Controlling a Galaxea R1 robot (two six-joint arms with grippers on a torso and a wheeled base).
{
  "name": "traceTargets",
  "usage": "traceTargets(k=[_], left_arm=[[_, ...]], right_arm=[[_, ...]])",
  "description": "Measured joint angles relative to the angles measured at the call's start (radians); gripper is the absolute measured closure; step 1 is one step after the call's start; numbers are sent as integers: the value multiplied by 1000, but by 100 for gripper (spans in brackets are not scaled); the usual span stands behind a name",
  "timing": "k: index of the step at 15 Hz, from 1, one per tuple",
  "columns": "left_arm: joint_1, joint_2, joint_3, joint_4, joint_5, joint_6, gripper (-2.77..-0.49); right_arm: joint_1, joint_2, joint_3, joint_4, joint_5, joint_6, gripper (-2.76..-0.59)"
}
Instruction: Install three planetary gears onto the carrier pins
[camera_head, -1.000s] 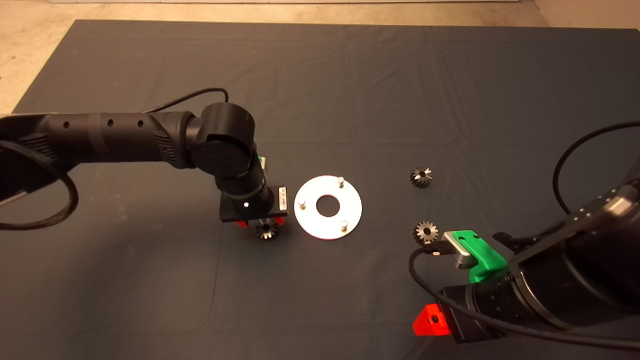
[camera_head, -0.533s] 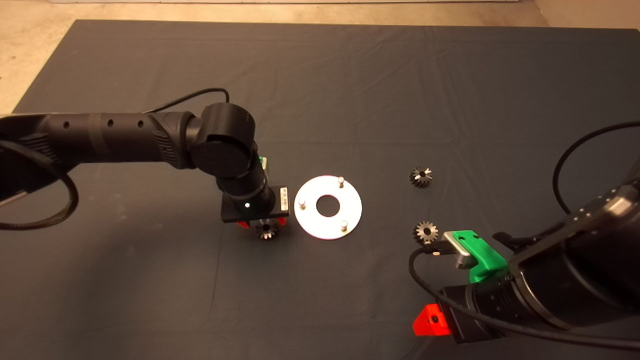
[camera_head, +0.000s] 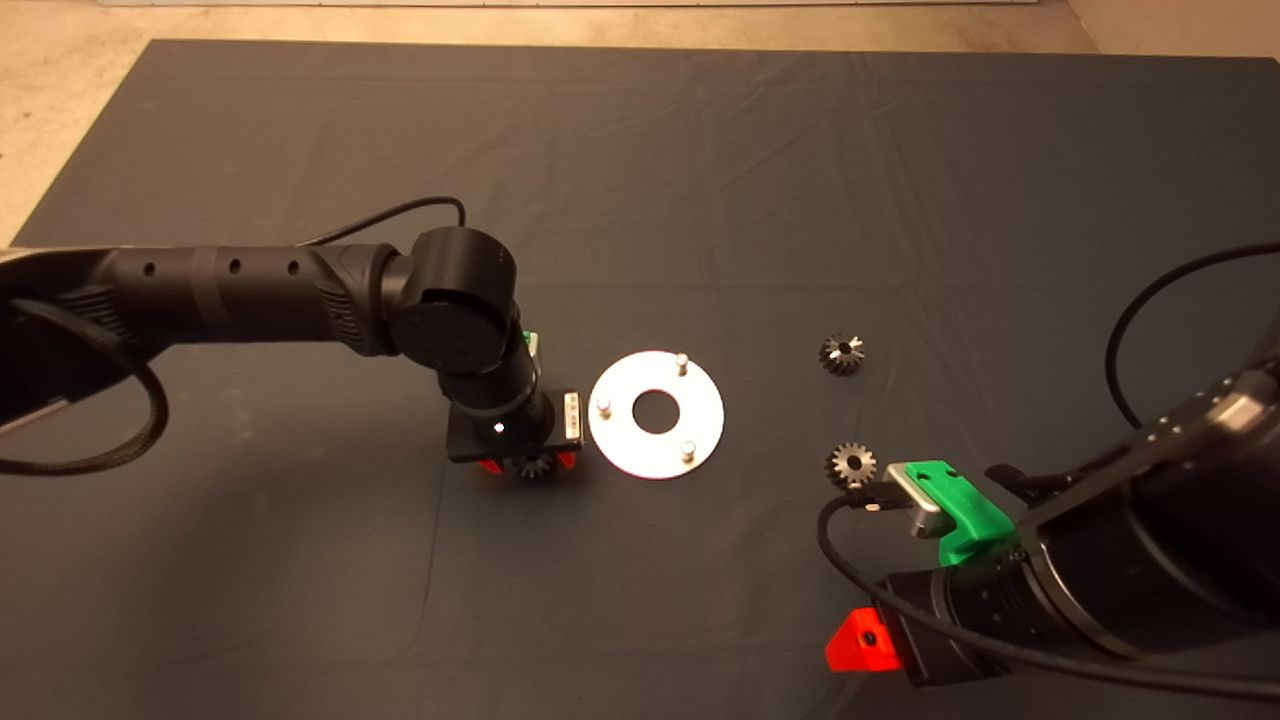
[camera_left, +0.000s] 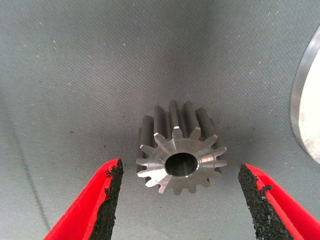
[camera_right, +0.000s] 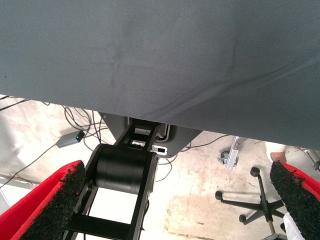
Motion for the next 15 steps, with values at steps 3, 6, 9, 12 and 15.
traceTargets(k=[3,6,9,12,15], left_arm=[[0,0,0,0,0,1,-162],[6,0,-6,0,0,18,-162],[7,0,-27,0,0,33,-162],[11,1,-27,0,0,36,-162],[11,0,-27,0,-4,41,-162]], right_arm=[[0,0,0,0,0,0,-276],[0,0,0,0,0,0,-276],[0,0,0,0,0,0,-276],[0,2,0,0,0,0,-276],[0,2,0,0,0,0,-276]])
